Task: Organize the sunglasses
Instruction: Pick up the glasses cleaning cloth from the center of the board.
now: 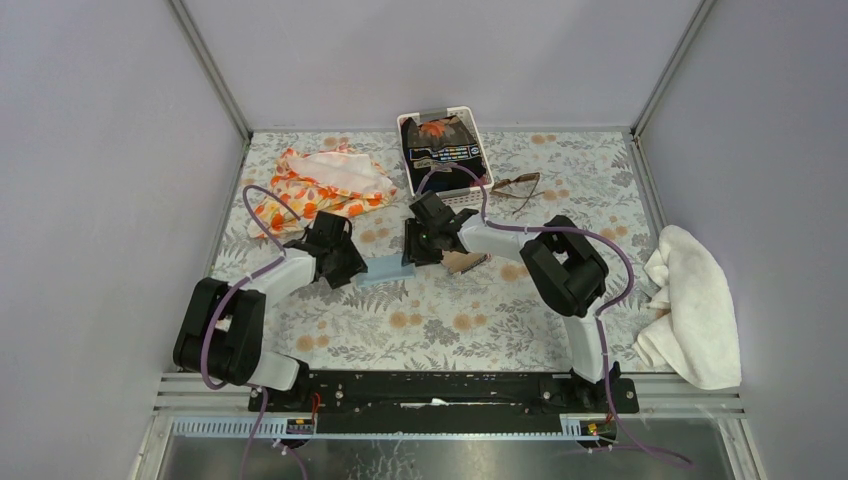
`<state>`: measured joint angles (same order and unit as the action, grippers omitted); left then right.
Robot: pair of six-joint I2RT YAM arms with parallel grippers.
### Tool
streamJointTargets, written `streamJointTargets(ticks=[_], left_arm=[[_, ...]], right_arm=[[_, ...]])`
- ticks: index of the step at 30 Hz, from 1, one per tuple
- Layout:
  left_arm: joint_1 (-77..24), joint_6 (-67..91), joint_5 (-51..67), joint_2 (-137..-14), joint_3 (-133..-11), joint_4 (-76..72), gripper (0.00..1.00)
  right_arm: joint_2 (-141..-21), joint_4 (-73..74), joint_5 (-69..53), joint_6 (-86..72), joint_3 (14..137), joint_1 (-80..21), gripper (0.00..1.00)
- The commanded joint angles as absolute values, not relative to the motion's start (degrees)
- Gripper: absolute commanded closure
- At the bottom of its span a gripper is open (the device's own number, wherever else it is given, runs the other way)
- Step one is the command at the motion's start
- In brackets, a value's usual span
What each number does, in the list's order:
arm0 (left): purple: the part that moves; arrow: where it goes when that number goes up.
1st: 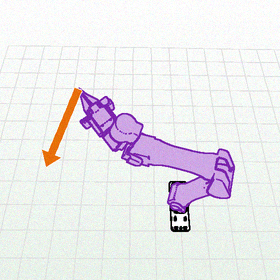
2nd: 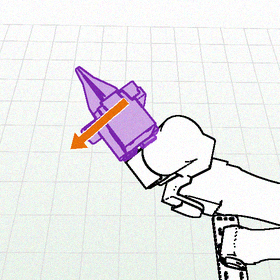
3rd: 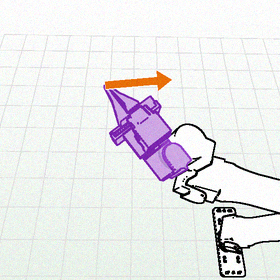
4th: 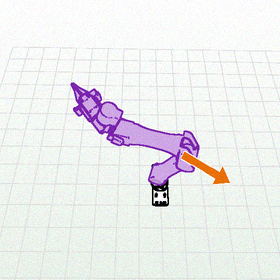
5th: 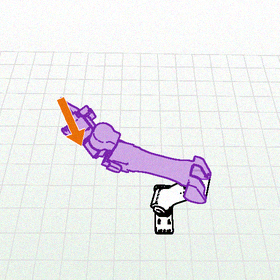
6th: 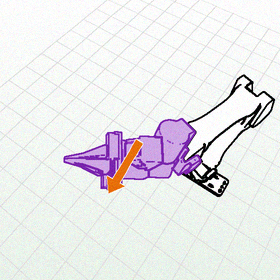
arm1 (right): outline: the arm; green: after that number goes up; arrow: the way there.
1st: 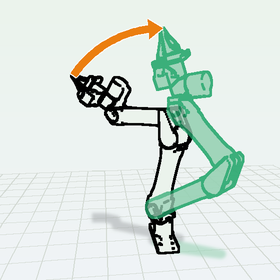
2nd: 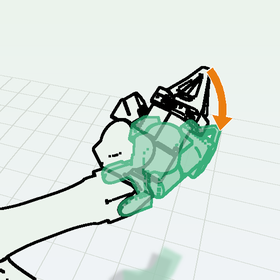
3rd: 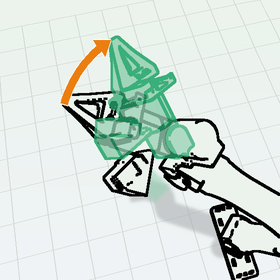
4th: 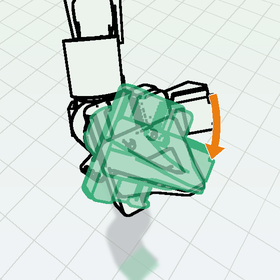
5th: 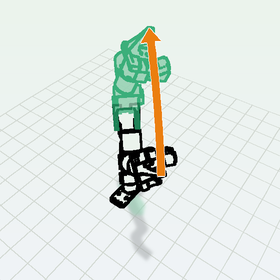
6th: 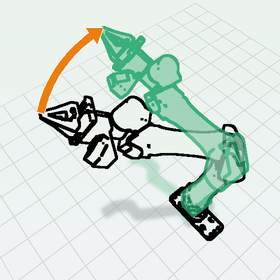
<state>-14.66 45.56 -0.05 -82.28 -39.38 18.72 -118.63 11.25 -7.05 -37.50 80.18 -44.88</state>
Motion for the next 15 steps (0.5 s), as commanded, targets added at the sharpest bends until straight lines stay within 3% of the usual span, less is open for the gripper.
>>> streamJointTargets(ticks=[1, 9, 13, 15], left_arm=[[-14.39, 46.31, 1.16, -84.05, -37.42, 16.28, 0.44], [-14.39, 45.84, 3.53, -85.22, -37.23, 14.42, 0.55], [-14.44, 45.63, 4.40, -85.41, -37.45, 13.83, 0.65], [-14.41, 45.55, 4.59, -86.04, -37.91, 13.59, 0.75]], right_arm=[[-120.44, 10.51, -8.92, -38.85, 80.93, -44.87, 0.56], [-122.14, 11.51, -9.24, -39.13, 83.07, -44.95, 0.67], [-122.25, 13.15, -8.07, -38.00, 84.35, -44.99, 0.83], [-121.57, 13.30, -7.09, -37.38, 84.05, -44.92, 0.86]])
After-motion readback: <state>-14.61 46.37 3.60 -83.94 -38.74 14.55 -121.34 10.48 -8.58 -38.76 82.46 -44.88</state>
